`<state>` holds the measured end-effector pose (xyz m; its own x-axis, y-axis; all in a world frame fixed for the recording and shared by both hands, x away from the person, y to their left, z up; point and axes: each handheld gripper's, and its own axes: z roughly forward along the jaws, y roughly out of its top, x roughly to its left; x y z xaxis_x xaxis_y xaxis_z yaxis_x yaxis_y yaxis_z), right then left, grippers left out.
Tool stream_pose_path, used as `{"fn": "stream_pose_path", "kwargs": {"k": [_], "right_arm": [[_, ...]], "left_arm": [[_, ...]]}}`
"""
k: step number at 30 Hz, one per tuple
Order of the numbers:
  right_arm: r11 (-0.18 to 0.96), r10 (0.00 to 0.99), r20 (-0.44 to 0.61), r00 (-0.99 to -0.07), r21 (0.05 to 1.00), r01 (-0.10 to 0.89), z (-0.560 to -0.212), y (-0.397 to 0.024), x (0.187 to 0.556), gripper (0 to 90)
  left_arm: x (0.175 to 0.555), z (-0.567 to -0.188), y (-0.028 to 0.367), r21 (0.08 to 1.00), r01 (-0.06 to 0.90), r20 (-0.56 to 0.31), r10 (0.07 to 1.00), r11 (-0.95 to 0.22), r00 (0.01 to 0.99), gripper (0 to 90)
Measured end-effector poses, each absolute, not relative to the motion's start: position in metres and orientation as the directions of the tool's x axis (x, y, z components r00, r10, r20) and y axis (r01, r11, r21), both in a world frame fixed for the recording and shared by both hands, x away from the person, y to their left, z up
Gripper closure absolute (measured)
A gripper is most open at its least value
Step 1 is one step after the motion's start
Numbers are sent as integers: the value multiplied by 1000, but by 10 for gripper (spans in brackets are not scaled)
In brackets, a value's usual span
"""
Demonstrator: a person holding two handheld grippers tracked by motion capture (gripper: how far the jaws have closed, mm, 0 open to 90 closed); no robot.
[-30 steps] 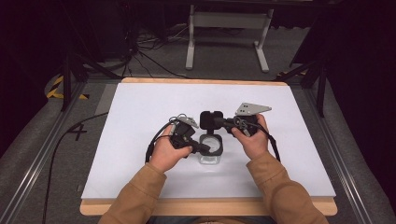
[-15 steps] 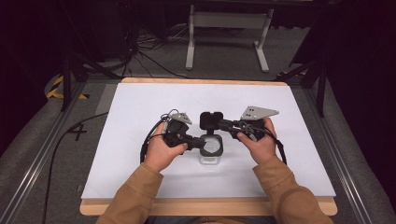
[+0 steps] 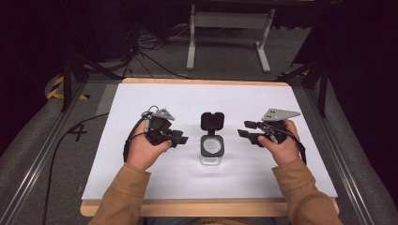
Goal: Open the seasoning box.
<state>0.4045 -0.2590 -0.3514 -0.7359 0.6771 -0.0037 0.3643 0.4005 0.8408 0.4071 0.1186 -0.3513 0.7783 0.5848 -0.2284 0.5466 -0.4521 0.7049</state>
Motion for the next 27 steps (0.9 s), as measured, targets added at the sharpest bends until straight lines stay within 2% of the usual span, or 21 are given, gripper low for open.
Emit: {"fn": "stream_pose_path", "kwargs": {"k": [6,11,17,21,27], "right_arm": [[396,733,1,-681,813,427,-358,-281,414,468],[402,766,6,-643,777,485,-369,-295,421,458],[393,800,-11,-599,764,512,-382,-307,429,444],[391,810,-4,-586,750,534,-390,-311,433,435],[380,826,19,-563,721,580,-407,-318,440,416]], "left_arm": [[413,-357,140,686,576,-213,634,-445,743,579],[421,-368,155,675,607,-223,669,-419,709,552],[431,-385,170,677,624,-235,689,-389,685,511],[436,-392,175,656,640,-222,708,-400,671,471],[442,-407,183,617,686,-246,734,-386,633,463]]}}
